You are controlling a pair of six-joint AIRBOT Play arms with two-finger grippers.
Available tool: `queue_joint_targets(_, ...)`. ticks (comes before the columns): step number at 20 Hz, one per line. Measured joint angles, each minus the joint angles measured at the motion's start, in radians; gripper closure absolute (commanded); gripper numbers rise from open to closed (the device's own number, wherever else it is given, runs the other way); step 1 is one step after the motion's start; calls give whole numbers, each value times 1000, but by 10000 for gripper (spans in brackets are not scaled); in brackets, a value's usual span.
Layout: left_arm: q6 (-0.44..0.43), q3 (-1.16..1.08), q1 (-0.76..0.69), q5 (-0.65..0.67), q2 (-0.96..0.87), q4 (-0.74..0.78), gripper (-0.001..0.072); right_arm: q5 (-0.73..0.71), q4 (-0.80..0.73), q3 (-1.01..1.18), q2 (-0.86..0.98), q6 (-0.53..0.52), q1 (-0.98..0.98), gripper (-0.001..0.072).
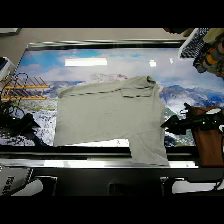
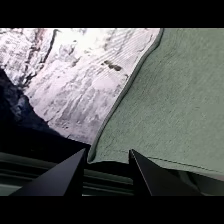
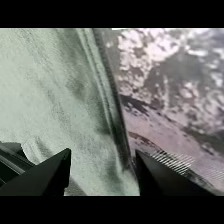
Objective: Fold the clothes and pants, and hang the long-sleeved shirts on hangers.
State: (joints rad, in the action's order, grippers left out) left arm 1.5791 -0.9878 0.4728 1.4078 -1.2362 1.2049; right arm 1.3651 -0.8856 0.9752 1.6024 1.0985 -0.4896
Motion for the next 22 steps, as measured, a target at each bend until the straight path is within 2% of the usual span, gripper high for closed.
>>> queue_joint_targets(2,10,3,0,0,2,0,385,-11,-3,-18,-2,-10,12,246)
queue_joint_targets(3,12,4,0,0,2,0,385,-21,-9,-25,-2,-15,16,314)
queue_joint_targets(5,18,5,1,-1,3,0,384,-35,-15,-42,-2,-18,20,357)
queue_joint_targets(8,11,23,15,-7,18,0,384,-43,-20,-72,-1,-23,24,532)
queue_joint_targets(9,0,42,28,-16,34,0,384,-48,-26,-79,-1,-26,24,643)
queue_joint_targets(10,-15,71,47,-24,54,0,384,-52,-27,-84,-1,-26,24,669)
queue_joint_targets(16,-167,336,207,-69,186,-53,384,-64,-25,-95,-8,-33,25,670)
queue_joint_targets(22,-276,512,257,-145,210,-161,384,-64,-21,-97,-21,-32,26,669)
